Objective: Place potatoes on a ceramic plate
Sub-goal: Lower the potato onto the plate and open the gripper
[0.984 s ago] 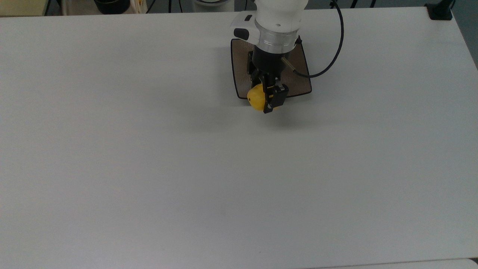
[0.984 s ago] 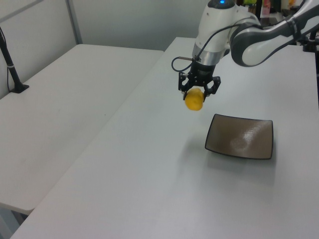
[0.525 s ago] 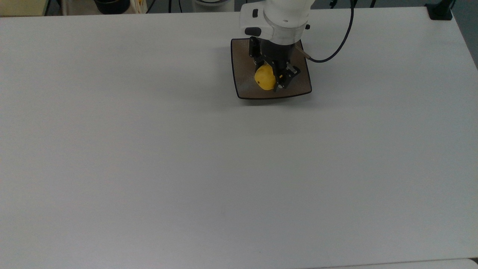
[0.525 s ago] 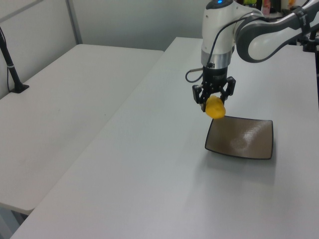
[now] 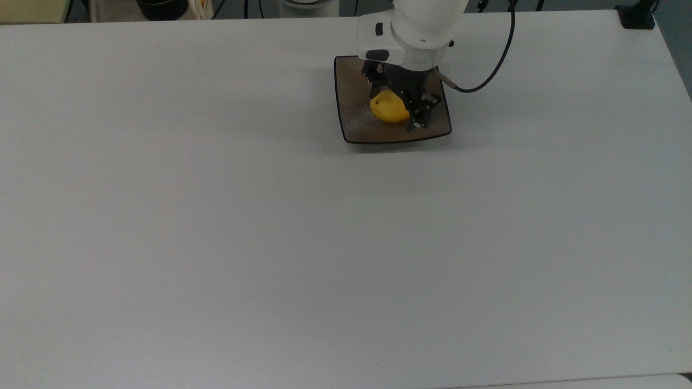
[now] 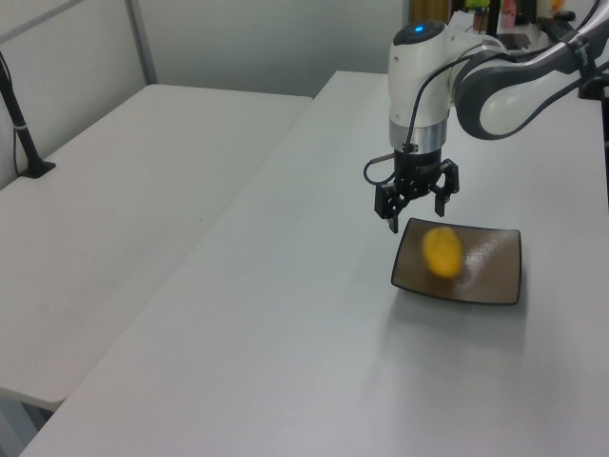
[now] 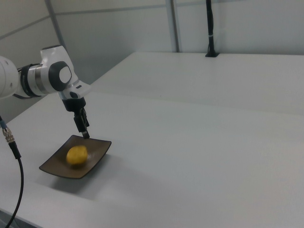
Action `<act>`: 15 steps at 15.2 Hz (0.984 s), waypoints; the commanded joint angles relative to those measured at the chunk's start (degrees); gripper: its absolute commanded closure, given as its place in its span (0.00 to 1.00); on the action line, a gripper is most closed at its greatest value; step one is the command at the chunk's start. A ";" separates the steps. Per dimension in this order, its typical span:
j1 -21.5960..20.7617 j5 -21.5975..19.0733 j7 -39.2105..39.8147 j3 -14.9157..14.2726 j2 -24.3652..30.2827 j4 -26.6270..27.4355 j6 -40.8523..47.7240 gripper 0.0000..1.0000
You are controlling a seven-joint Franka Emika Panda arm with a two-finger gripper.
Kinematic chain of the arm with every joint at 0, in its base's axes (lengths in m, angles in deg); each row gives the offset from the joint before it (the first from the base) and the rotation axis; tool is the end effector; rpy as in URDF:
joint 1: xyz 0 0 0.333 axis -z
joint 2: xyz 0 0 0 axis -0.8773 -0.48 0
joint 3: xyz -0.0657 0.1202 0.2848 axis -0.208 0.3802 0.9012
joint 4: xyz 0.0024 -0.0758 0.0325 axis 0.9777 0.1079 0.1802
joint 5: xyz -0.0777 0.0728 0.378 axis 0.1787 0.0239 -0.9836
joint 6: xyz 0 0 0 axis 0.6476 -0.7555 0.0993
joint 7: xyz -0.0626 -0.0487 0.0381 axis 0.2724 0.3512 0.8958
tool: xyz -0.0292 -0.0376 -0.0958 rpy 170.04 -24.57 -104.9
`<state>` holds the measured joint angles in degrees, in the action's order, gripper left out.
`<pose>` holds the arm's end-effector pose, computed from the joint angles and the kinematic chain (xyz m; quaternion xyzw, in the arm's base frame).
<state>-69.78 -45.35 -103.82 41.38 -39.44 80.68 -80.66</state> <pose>0.5638 0.2440 0.4053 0.9360 -0.3486 0.0177 0.0447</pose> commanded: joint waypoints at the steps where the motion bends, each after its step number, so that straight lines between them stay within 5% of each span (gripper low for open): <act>1: -0.15 -1.14 1.37 -0.11 0.75 1.01 -0.32 0.00; 8: -0.15 -1.14 8.03 -0.11 1.80 0.57 0.47 0.00; 12: 0.12 -1.49 21.28 -0.11 3.38 0.22 2.39 0.00; 15: 0.29 -5.69 33.93 -0.99 5.57 -1.19 7.40 0.00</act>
<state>-69.69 -46.62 -82.48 41.36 -37.24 80.01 -78.32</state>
